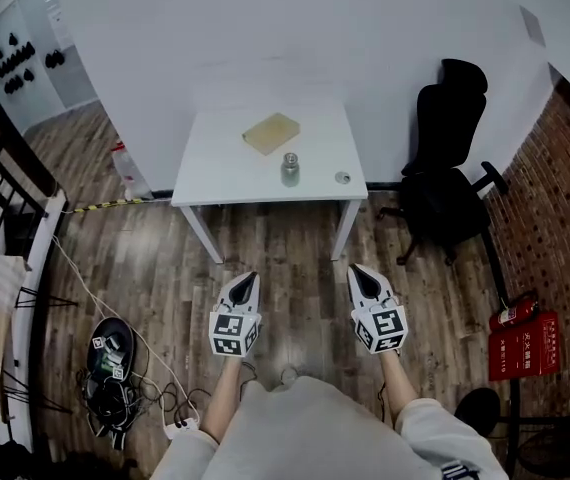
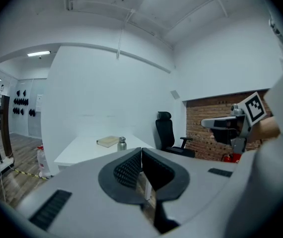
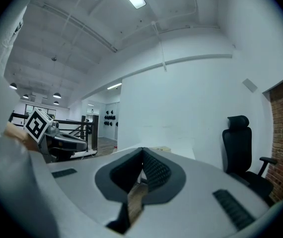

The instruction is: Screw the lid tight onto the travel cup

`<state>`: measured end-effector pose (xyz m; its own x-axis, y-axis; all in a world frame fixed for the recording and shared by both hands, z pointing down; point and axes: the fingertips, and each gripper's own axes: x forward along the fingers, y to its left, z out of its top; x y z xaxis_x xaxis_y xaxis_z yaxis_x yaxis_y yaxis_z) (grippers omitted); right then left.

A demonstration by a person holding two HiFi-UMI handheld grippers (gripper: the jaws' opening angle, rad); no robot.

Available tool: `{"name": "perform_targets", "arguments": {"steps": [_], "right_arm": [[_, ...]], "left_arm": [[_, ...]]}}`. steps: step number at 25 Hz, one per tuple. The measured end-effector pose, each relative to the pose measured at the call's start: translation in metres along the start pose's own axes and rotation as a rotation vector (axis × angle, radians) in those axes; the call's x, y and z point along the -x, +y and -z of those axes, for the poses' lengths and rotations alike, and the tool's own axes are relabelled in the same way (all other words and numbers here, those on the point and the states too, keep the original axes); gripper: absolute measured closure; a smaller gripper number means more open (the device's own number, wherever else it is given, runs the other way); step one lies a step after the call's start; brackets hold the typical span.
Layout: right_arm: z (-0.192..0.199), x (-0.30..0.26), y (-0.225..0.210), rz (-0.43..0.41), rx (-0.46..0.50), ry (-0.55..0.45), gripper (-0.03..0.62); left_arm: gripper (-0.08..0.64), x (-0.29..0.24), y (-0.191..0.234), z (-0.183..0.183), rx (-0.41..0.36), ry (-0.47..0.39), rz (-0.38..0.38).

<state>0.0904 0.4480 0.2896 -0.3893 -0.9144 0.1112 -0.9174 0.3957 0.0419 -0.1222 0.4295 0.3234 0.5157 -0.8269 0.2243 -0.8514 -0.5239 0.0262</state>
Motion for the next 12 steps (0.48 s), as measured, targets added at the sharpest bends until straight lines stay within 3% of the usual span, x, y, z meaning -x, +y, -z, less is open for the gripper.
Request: {"name": "perform_targets", "arguments": {"steps": [12], "right_arm": [[0.007, -0.086, -0.017, 0.032, 0.004, 0.034, 0.592]], "left_arm": [[0.552, -0.077, 0.062, -0.008, -0.001, 0.020, 0.043]]}}
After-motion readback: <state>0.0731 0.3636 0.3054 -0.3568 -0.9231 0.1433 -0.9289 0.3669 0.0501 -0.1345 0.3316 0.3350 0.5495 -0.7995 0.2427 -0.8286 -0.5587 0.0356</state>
